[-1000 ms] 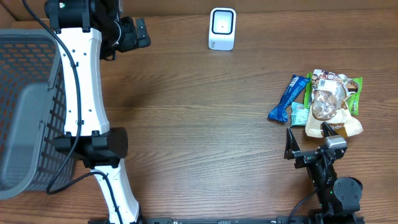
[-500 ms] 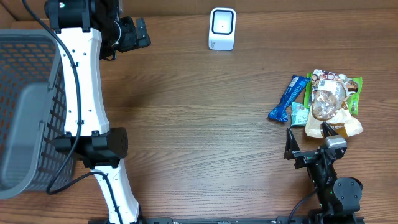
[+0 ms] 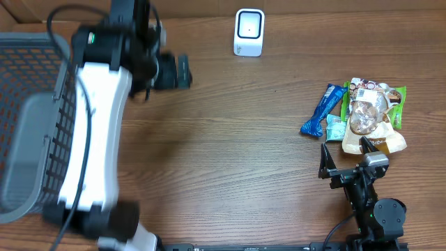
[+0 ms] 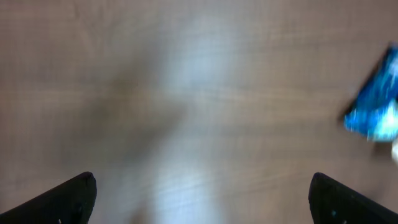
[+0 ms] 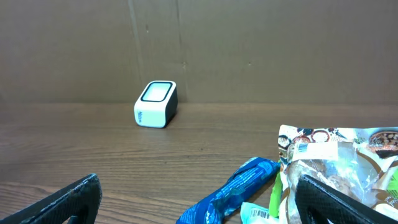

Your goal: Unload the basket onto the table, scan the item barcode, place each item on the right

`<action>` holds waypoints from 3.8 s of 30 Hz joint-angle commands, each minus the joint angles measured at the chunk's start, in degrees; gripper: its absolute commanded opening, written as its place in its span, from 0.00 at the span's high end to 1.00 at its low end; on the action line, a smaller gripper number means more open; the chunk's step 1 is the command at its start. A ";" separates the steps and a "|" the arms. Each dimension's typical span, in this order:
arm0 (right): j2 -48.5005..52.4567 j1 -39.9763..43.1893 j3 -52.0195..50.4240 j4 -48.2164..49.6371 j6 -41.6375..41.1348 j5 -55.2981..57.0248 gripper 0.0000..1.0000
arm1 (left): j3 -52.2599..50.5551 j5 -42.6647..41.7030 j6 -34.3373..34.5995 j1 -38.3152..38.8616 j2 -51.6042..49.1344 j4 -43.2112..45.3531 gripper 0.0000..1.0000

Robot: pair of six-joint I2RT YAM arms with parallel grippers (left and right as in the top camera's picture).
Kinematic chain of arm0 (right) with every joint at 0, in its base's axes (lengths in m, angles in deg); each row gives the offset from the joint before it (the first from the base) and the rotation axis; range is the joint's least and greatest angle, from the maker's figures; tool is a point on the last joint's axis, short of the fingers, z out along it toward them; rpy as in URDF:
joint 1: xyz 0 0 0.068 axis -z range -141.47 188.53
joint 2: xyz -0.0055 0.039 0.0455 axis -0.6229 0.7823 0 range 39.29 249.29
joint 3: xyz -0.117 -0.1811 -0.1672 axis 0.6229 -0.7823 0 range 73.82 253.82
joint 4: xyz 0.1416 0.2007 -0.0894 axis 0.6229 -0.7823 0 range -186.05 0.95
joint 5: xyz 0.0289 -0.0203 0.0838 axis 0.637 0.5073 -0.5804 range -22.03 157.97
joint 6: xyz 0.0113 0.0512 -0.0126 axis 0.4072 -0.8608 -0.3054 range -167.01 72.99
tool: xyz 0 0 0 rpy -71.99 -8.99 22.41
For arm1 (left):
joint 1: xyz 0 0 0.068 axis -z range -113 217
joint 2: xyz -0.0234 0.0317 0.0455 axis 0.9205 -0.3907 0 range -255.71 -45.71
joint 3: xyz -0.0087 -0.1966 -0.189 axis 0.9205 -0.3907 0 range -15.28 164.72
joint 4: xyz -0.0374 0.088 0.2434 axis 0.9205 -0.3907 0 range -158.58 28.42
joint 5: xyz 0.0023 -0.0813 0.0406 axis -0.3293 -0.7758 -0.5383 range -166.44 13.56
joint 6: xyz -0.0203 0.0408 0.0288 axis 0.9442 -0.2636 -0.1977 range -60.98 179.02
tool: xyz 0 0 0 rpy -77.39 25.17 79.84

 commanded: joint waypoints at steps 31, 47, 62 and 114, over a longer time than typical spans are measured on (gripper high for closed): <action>-0.68 0.15 -0.61 0.37 0.02 -0.31 0.00 | -99.01 -4.81 -32.98 -13.55 79.80 86.90 0.00; -0.68 0.15 -0.61 0.37 0.04 -0.31 0.00 | -115.34 -5.79 -38.29 -13.51 95.76 85.48 0.00; -0.68 0.15 -0.61 0.35 0.04 -0.31 0.00 | -115.47 -4.94 -37.59 -13.07 98.71 84.87 0.00; -0.68 0.15 -0.61 0.35 0.04 -0.31 0.00 | -115.47 -4.94 -37.59 -13.07 98.68 84.87 0.00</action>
